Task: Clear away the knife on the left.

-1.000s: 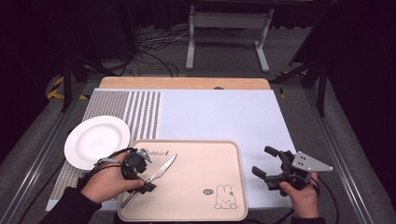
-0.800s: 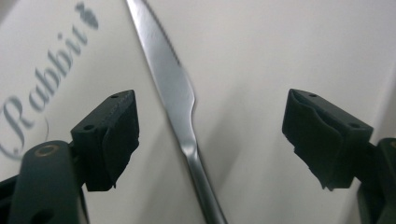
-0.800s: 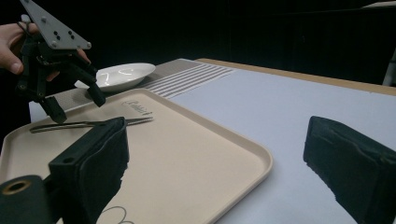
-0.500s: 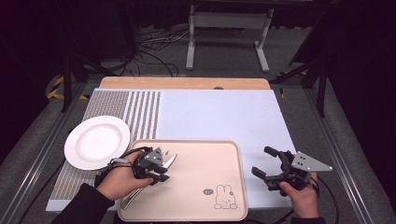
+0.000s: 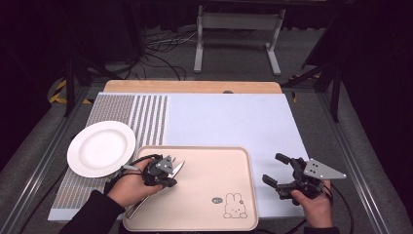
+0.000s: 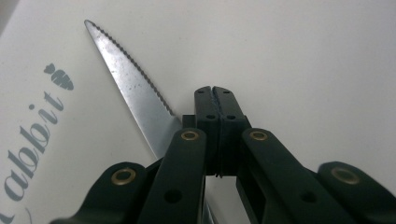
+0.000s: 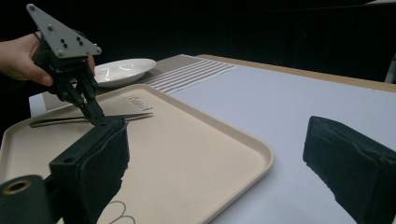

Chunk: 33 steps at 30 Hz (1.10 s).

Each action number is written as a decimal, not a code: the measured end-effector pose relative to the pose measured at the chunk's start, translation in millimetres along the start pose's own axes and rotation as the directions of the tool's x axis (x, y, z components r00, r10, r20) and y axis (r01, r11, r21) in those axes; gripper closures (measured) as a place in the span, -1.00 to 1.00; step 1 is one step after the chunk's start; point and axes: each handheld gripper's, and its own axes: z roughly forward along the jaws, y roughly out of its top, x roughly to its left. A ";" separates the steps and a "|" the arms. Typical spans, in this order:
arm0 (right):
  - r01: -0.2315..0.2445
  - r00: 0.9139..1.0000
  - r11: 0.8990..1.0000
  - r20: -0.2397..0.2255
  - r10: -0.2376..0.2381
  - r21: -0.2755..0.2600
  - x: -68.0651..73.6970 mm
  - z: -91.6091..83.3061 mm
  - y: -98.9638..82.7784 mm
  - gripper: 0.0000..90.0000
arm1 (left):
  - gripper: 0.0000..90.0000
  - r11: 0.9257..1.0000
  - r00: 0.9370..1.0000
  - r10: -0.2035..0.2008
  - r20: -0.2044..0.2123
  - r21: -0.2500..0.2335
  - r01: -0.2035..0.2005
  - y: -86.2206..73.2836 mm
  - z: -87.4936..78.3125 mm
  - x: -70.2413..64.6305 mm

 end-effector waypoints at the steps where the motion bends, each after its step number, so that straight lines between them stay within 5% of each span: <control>1: -0.002 1.000 1.000 0.002 0.002 0.002 0.1 0.0 0.0 -0.83 | 1.00 1.000 1.000 0.006 -0.002 0.001 -0.006 -0.3 -0.3 0.7; 11: -0.004 1.000 1.000 0.002 0.004 -0.002 -0.3 0.3 0.0 -0.83 | 1.00 1.000 1.000 0.014 -0.010 0.018 -0.014 -3.2 1.0 2.6; 33: -0.004 1.000 1.000 0.006 0.004 0.004 -0.2 1.3 -0.2 -0.82 | 1.00 0.998 0.998 -0.050 -0.026 0.049 0.051 -21.9 -12.1 15.5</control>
